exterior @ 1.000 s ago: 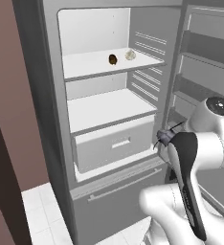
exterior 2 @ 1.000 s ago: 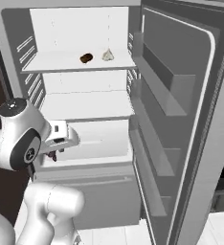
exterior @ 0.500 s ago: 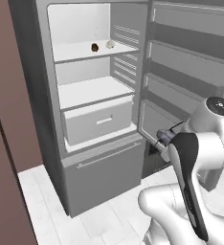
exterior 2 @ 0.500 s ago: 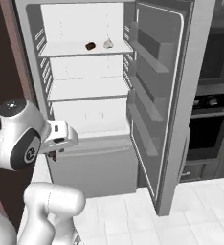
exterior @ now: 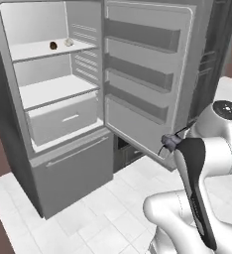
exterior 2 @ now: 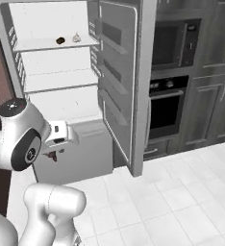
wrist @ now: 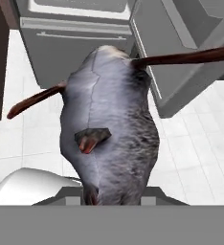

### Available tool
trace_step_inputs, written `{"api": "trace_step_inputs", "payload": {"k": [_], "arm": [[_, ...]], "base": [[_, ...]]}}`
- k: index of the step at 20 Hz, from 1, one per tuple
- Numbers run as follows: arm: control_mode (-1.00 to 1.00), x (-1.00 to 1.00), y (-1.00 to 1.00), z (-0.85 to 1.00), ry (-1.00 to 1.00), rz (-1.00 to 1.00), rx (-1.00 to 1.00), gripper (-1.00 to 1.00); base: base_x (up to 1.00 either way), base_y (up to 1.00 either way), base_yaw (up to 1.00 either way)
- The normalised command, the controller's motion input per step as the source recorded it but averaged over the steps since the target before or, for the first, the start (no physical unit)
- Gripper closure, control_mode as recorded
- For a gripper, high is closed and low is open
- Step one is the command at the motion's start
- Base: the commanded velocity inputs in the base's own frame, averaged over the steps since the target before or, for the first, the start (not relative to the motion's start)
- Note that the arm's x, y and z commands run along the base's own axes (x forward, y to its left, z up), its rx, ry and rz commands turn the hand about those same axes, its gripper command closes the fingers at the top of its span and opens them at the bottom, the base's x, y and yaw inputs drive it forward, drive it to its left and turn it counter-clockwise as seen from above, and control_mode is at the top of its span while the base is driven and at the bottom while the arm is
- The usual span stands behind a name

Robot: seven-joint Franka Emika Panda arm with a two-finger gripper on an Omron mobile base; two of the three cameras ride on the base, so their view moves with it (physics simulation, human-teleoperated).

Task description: Gather the sweet potato and garlic from the fridge and place them on a tray on the dining counter. Then gather the fish and steak from the fridge and place them on the other tray.

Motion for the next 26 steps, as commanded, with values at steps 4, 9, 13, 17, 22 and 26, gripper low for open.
{"api": "trace_step_inputs", "payload": {"k": [4, 9, 13, 17, 22, 26], "arm": [[1.00, 0.00, 0.00, 0.00, 0.00, 0.00, 0.00, 1.00], [1.00, 0.00, 0.00, 0.00, 0.00, 0.00, 0.00, 1.00], [1.00, 0.00, 0.00, 0.00, 0.00, 0.00, 0.00, 1.00], [1.00, 0.00, 0.00, 0.00, 0.00, 0.00, 0.00, 1.00], [1.00, 0.00, 0.00, 0.00, 0.00, 0.00, 0.00, 1.00], [1.00, 0.00, 0.00, 0.00, 0.00, 0.00, 0.00, 1.00]], "base": [[-0.87, -0.08, -0.45], [-0.82, -0.15, -0.45], [-0.53, -0.21, -0.44], [-0.21, -0.25, -0.45], [-0.02, -0.24, -0.48], [0.00, -0.30, -0.49]]}}
